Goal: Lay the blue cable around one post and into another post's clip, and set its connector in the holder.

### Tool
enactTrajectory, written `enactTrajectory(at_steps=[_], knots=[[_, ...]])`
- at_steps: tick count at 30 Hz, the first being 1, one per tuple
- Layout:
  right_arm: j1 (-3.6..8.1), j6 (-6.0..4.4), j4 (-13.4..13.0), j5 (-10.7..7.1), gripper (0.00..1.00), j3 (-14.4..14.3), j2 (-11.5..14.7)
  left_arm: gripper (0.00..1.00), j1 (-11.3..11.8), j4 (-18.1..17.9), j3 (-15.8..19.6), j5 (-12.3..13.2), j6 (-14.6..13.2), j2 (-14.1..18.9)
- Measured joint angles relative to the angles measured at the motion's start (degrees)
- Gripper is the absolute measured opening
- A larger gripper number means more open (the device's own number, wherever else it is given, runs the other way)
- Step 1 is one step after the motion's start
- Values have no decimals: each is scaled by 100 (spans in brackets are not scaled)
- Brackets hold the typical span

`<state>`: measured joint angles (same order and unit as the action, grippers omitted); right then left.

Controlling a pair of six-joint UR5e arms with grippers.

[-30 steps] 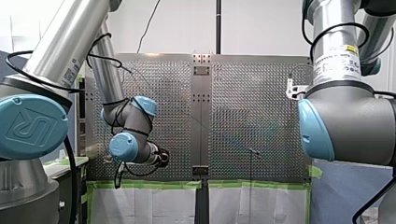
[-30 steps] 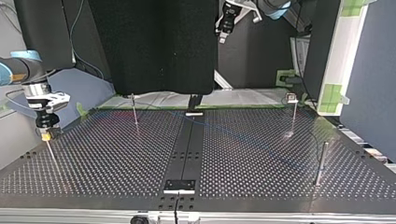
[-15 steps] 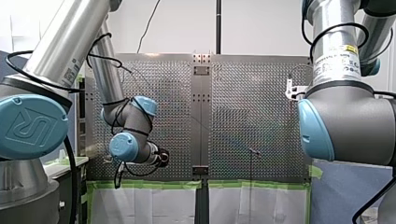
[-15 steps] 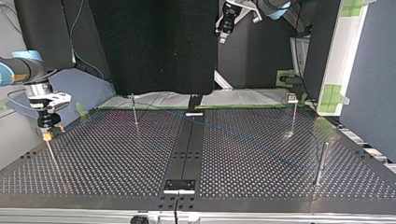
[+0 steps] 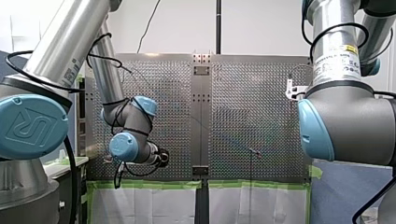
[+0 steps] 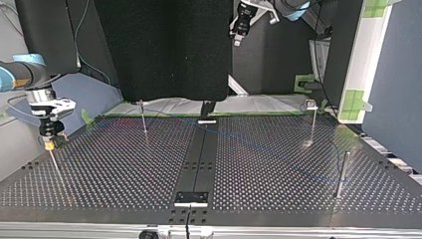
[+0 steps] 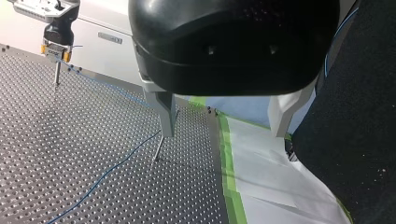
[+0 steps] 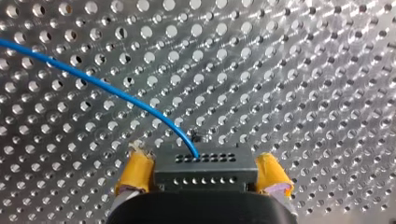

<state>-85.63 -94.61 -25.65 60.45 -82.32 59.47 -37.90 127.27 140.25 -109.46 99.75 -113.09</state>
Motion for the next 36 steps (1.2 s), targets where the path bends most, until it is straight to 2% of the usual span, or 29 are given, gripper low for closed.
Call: enactTrajectory(at_steps=[9, 20, 26, 36], knots=[[14, -26, 6, 213, 98, 0, 0, 98, 0, -3, 0, -5, 0, 1], [25, -35, 6, 329, 98, 0, 0, 98, 0, 0, 0, -7, 0, 1], [41, -65, 16, 546, 98, 0, 0, 98, 0, -6, 0, -3, 0, 0], [66, -67, 156, 1022, 98, -1, 1, 98, 0, -9, -1, -6, 0, -1]])
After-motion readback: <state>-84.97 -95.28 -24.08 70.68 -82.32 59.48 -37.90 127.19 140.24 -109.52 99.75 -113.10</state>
